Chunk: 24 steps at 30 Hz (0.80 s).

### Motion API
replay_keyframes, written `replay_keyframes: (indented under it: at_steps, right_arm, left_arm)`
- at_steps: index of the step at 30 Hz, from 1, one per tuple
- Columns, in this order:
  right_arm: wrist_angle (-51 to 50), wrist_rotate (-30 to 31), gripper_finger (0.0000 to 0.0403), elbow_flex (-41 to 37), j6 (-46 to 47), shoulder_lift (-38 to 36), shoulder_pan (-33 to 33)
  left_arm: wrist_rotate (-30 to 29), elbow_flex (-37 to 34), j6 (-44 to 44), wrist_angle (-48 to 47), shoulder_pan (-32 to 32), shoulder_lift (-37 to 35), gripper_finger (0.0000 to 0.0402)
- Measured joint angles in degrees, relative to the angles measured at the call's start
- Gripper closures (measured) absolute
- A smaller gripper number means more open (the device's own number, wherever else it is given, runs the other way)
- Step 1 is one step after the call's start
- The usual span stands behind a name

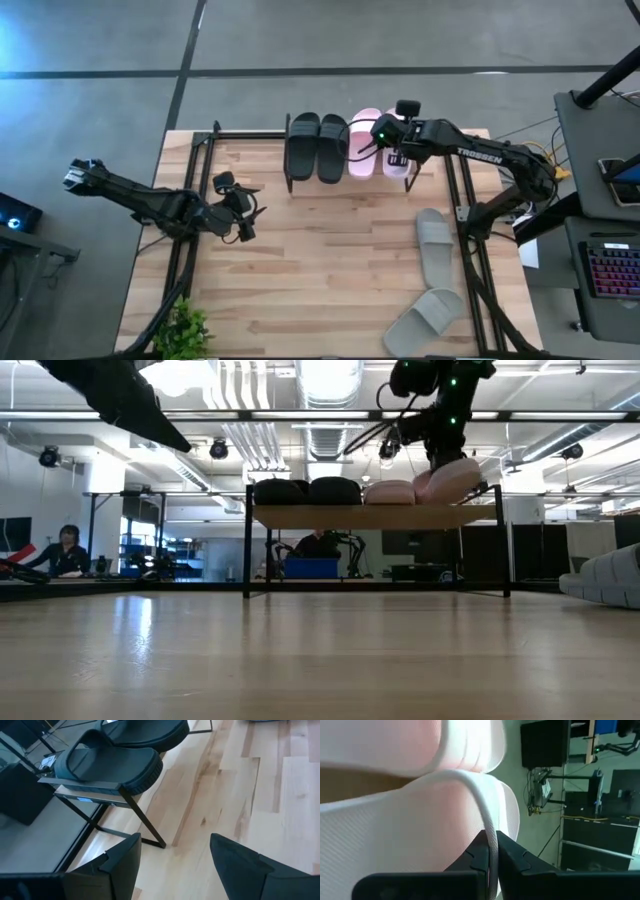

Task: Pick and place slides into the shelf
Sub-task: Put the pink slide on the shelf

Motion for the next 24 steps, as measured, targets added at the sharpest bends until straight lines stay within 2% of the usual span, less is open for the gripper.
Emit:
replay_keyframes:
  at_steps: [13,20,24]
  right_arm:
    - [0.99,-0.22,0.0383,-3.04,-0.04,0.03,-1.03]
    - [0.87,-0.01,0.0299,-3.18,0.77,-0.02,-1.09]
    - [-0.40,4.51,0.0251,-2.67,1.82,-0.43,-0.73]
  left_arm:
    - [0.08,0.00,0.00,-0.16,0.02,0.00,0.0178]
    - [0.09,0.00,-0.01,-0.21,0.01,0.00,0.0178]
    - [0.09,0.00,-0.03,-0.21,0.00,0.00,0.0178]
